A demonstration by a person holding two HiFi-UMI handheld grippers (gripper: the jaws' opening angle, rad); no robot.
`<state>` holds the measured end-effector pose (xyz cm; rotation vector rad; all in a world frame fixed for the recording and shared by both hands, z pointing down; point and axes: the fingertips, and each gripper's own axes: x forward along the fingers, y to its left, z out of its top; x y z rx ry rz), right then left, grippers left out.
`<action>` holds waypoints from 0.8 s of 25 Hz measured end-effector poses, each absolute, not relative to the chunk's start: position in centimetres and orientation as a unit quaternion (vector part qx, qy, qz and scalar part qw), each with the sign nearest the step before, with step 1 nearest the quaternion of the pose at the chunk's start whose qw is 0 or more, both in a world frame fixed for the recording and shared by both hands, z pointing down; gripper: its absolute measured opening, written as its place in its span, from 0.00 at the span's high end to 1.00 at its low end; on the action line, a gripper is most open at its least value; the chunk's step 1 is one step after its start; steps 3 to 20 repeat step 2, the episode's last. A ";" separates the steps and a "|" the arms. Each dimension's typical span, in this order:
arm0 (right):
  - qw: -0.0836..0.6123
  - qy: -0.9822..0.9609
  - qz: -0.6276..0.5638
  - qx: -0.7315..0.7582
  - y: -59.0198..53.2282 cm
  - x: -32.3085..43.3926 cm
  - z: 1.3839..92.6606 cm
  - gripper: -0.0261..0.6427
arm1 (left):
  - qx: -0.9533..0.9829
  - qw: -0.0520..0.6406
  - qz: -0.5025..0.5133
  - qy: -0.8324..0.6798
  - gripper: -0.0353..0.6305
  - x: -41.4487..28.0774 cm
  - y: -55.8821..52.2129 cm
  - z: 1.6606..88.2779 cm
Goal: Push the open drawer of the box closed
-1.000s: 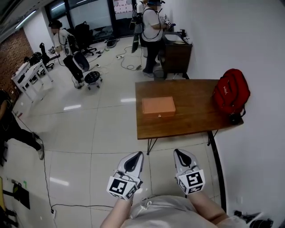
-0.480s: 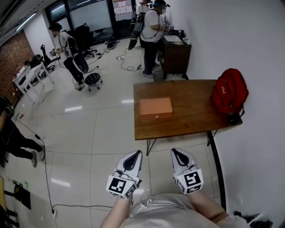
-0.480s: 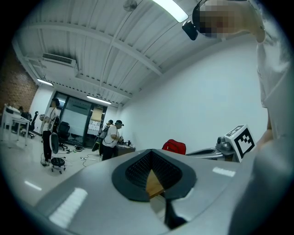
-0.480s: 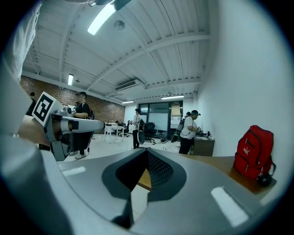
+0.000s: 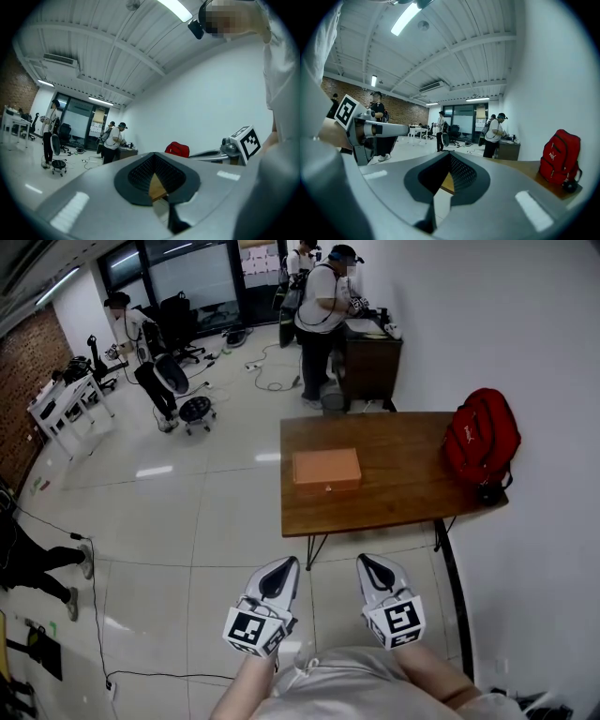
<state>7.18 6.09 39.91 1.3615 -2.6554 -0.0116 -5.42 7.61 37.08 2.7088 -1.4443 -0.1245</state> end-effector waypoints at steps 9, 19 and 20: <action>0.081 -0.887 -0.002 0.455 6.2 7.3 40.0 0.95 | 0.881 0.035 -0.041 -0.470 0.94 -5.3 7.8 37.1; 0.081 -0.887 -0.002 0.455 6.2 7.3 40.0 0.95 | 0.881 0.035 -0.041 -0.470 0.94 -5.3 7.8 37.1; 0.081 -0.887 -0.002 0.455 6.2 7.3 40.0 0.95 | 0.881 0.035 -0.041 -0.470 0.94 -5.3 7.8 37.1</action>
